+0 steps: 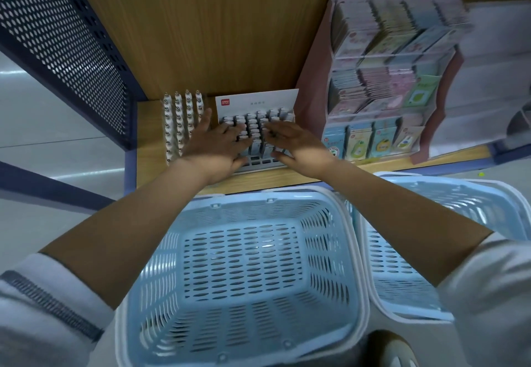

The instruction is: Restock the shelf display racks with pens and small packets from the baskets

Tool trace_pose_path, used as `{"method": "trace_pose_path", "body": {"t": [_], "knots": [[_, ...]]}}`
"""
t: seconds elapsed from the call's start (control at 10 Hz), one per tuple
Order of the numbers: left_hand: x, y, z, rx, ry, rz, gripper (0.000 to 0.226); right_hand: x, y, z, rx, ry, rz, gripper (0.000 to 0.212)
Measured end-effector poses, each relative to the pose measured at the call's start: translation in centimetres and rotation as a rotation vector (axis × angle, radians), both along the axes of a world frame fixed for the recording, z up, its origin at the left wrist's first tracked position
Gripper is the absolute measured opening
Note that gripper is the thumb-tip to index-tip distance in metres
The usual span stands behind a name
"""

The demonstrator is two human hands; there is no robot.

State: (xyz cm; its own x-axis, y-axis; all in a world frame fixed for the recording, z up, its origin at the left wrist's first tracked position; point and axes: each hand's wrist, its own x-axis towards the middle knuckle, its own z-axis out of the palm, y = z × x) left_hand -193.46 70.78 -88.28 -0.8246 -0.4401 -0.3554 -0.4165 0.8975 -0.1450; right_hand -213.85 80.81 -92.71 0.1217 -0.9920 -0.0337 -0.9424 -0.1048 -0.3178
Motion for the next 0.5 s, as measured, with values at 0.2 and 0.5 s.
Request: {"method": "trace_pose_path", "body": {"t": [0.2,0.5], "knots": [[-1.2,1.5,1.2,0.041,0.004,0.106,0.062,0.0,0.3,2.8,0.193,-0.042,-0.061,0.055],[-2.9,5.7,6.2,0.274,0.101,0.355,0.052,-3.0,4.6,19.9,0.097,-0.554,0.034,0.020]]}}
